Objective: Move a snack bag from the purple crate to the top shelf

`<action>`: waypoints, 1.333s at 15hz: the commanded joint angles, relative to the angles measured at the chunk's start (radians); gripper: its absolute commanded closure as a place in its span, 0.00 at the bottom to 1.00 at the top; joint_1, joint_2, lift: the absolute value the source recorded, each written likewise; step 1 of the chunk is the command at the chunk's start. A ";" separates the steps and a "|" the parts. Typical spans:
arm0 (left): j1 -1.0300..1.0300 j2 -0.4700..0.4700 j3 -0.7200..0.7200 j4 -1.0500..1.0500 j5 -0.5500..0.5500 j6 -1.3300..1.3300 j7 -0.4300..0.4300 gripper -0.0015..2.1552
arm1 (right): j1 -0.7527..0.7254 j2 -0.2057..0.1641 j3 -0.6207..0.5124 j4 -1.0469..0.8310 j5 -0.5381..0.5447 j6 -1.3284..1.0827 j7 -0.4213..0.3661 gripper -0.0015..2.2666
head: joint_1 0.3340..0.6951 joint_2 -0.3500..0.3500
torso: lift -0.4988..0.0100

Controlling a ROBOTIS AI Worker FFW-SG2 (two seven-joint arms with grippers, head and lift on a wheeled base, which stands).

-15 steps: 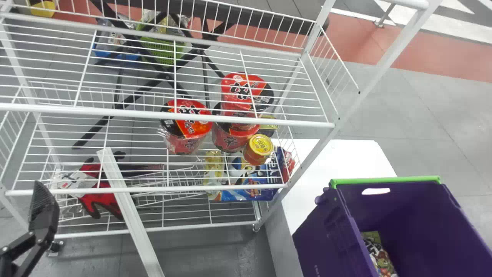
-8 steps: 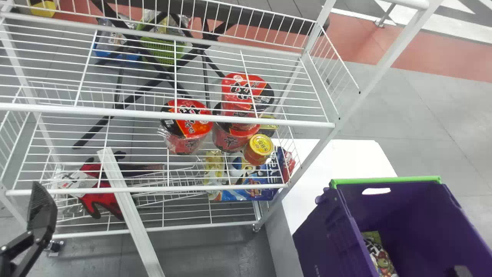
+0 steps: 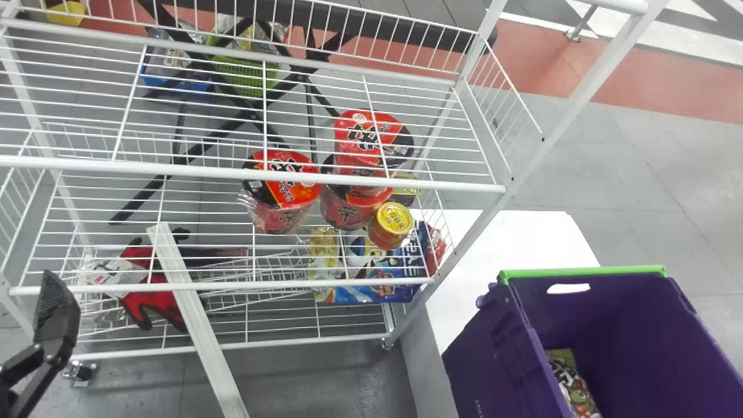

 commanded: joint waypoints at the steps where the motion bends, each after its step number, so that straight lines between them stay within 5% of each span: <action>1: 0.004 0.001 0.004 -0.003 0.002 -0.006 0.000 0.04 | -0.004 0.002 0.021 0.022 0.001 -0.004 0.000 0.10 | 1.00 0.00 | 0.09; 20: -0.004 -0.005 0.029 0.011 0.024 -0.006 -0.011 0.04 | 0.008 0.021 0.149 0.036 0.073 0.039 -0.149 0.10 | 1.00 0.00 | 0.09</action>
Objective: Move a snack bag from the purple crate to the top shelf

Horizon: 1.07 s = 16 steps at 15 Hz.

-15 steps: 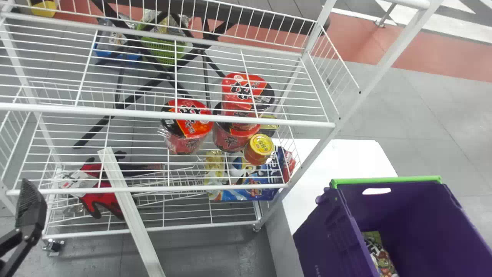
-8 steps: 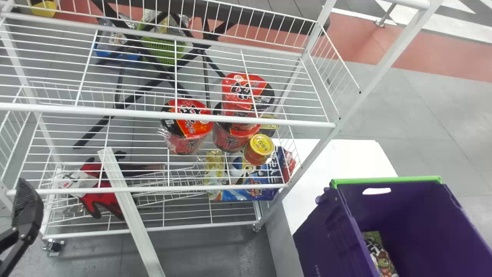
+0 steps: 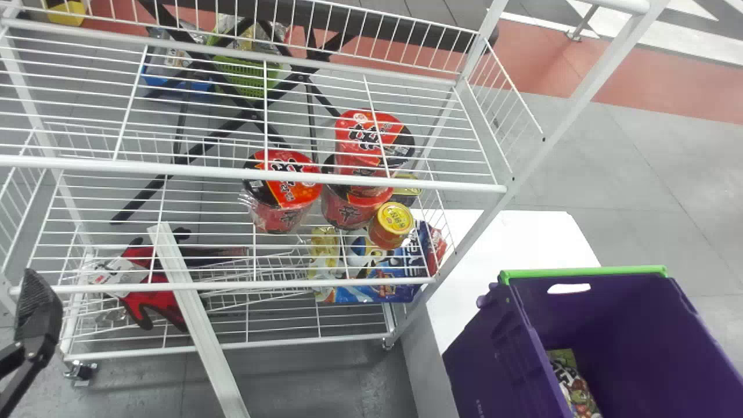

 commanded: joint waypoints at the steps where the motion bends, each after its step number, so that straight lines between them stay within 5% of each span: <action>1: -0.001 -0.001 -0.001 0.001 0.000 0.000 -0.002 0.04 | 0.001 0.004 0.008 0.000 0.000 -0.002 -0.006 0.10 | 1.00 0.00 | 0.09; 16: -0.006 0.005 0.004 0.007 0.014 0.000 -0.013 0.04 | 0.005 0.027 -0.021 0.011 -0.034 -0.048 -0.083 0.13 | 1.00 0.00 | 0.09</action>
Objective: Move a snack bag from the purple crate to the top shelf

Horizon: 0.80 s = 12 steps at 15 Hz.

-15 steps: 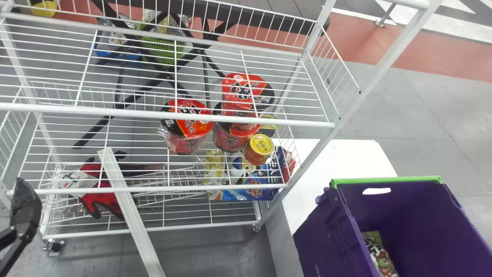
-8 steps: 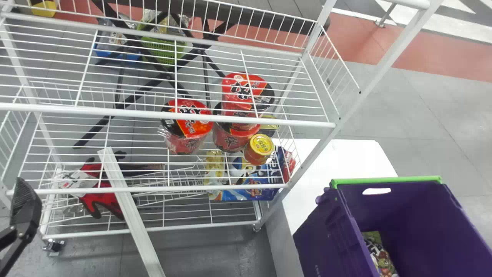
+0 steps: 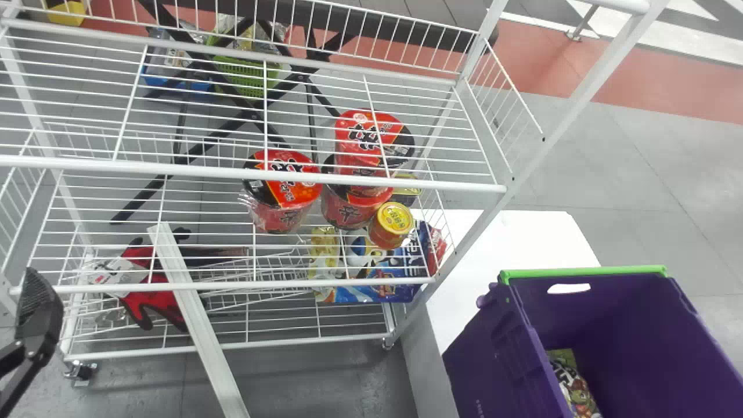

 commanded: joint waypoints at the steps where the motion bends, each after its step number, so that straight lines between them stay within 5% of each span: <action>1: 0.000 0.002 0.003 0.000 0.007 0.001 -0.006 0.04 | 0.002 0.007 -0.022 0.000 -0.017 -0.002 0.000 0.13 | 1.00 0.00 | 0.09; 12: -0.011 0.004 0.004 0.009 0.020 -0.003 -0.015 0.04 | 0.042 0.048 -0.109 -0.064 -0.057 -0.051 0.016 0.13 | 1.00 0.00 | 0.09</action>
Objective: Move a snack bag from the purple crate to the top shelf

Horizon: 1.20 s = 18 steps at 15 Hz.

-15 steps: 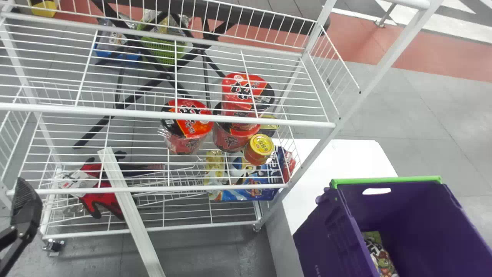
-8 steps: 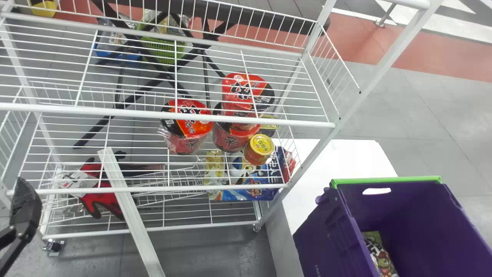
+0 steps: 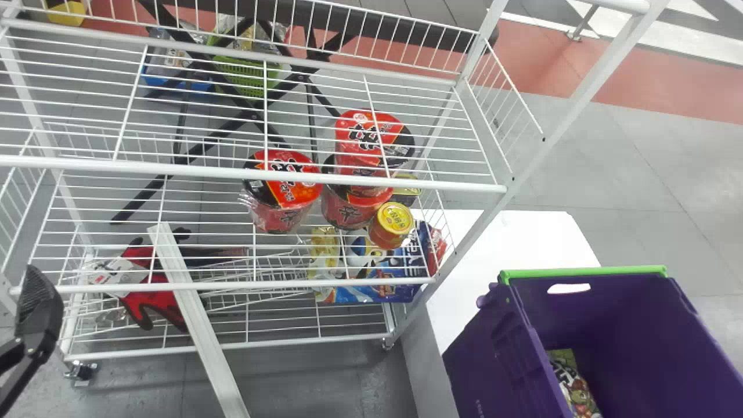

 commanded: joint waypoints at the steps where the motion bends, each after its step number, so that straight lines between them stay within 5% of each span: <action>1: -0.001 0.000 0.005 0.002 0.005 -0.003 0.000 0.04 | 0.004 0.001 -0.016 -0.001 -0.006 -0.013 0.001 0.13 | 1.00 0.00 | 0.09; 13: -0.001 -0.002 0.011 0.007 0.015 -0.009 -0.012 0.04 | -0.007 0.012 -0.013 0.026 -0.021 -0.086 -0.029 0.13 | 1.00 0.00 | 0.09; 16: 0.001 0.000 0.012 0.007 0.015 -0.009 -0.012 0.04 | -0.007 0.012 -0.013 0.030 -0.021 -0.086 -0.029 0.18 | 1.00 0.00 | 0.09; 18: 0.004 0.000 0.014 0.004 0.015 -0.012 -0.011 0.04 | -0.007 0.010 -0.013 0.031 -0.021 -0.083 -0.031 0.39 | 1.00 0.00 | 0.09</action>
